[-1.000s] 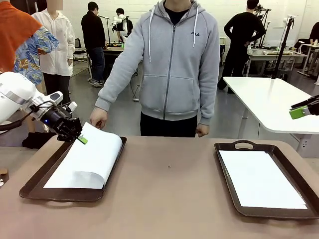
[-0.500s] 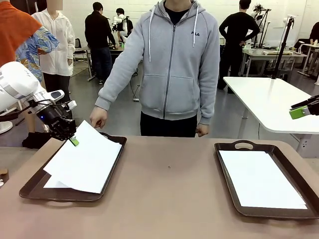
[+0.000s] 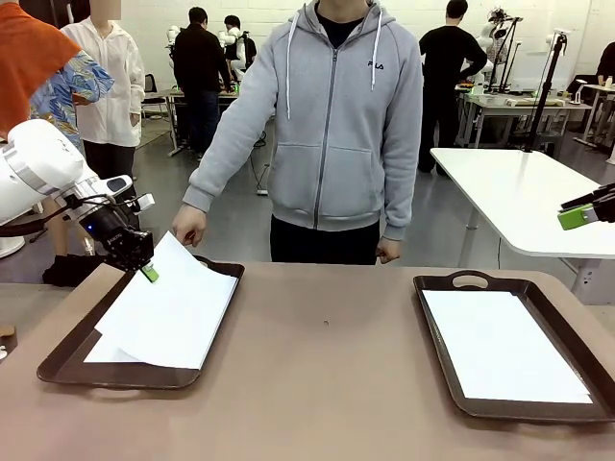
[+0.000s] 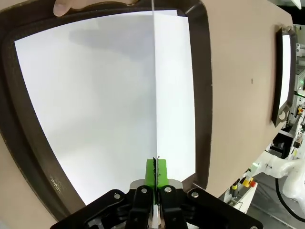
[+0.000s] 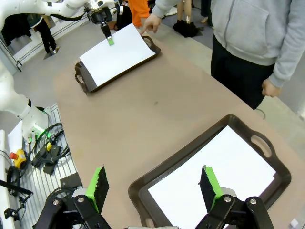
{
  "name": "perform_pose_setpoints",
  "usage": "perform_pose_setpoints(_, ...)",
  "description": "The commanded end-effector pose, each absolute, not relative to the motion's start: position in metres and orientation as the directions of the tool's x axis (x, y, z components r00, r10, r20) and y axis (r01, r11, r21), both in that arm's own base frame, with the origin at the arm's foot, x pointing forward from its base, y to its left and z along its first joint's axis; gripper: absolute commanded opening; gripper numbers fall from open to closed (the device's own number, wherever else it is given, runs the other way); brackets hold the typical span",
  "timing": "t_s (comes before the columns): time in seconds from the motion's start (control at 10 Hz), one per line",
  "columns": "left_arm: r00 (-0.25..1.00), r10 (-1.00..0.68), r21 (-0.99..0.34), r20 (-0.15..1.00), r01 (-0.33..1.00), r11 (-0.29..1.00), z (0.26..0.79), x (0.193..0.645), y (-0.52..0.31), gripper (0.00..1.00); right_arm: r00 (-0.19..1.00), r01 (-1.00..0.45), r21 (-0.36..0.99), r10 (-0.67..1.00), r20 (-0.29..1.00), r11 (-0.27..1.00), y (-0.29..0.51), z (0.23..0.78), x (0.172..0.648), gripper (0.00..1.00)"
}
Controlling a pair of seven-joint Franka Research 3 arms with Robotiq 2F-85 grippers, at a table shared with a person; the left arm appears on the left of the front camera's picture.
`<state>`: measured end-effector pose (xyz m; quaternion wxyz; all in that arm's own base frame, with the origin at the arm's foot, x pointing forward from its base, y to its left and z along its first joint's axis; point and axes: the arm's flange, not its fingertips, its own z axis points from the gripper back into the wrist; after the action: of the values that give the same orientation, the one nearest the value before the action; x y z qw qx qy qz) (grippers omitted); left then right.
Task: Sort the A4 documents.
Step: Place the A4 Paper in the designated Handle tray.
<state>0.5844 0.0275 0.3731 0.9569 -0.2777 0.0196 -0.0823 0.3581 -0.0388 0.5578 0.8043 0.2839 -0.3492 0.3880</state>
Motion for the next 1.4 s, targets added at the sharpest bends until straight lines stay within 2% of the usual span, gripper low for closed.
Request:
perform_pose_setpoints(0.0,0.990,-0.139,-0.490,-0.001,0.121,0.863,0.371,0.581,0.026,0.01,0.444,-0.829,0.195,0.407,0.798,0.523,-0.037,0.558,0.361,1.00)
perform_pose_setpoints(1.3,0.995,-0.096,-0.267,0.024,0.099,0.959,0.349,0.585,0.031,0.01,0.444,-0.829,0.195,0.407,0.798,0.523,-0.037,0.558,0.361,1.00)
